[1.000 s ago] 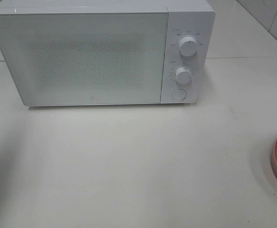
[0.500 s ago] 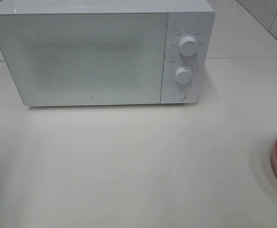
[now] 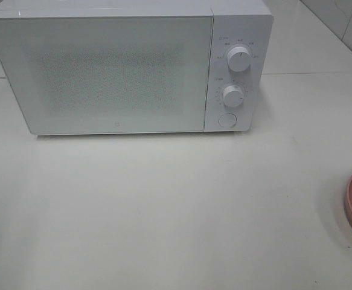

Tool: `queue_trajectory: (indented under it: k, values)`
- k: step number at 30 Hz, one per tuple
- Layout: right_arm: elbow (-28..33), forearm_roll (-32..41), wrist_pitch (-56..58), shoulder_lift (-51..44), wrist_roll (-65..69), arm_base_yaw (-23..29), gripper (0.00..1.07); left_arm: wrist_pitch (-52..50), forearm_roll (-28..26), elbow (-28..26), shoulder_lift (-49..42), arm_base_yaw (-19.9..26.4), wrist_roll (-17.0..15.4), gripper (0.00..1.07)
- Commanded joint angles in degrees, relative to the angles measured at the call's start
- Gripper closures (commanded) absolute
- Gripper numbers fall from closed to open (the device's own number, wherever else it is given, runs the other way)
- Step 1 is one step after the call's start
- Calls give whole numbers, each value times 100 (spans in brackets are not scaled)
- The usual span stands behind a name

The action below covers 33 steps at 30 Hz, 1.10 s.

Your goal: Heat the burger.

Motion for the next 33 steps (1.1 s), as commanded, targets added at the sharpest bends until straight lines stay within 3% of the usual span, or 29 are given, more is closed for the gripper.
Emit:
queue_trajectory:
  k: [1,19,33]
  values:
    - [-6,-6,-34,-138,-6,-29,31,-63,0,34,-441,6,11,8]
    - [-6,-6,-34,-138,-17,-29,31,-74,-11,34,-2848,6,11,8]
    - [-6,0,-34,-132,-17,-29,31,-74,-11,40,-2991,6,17,8]
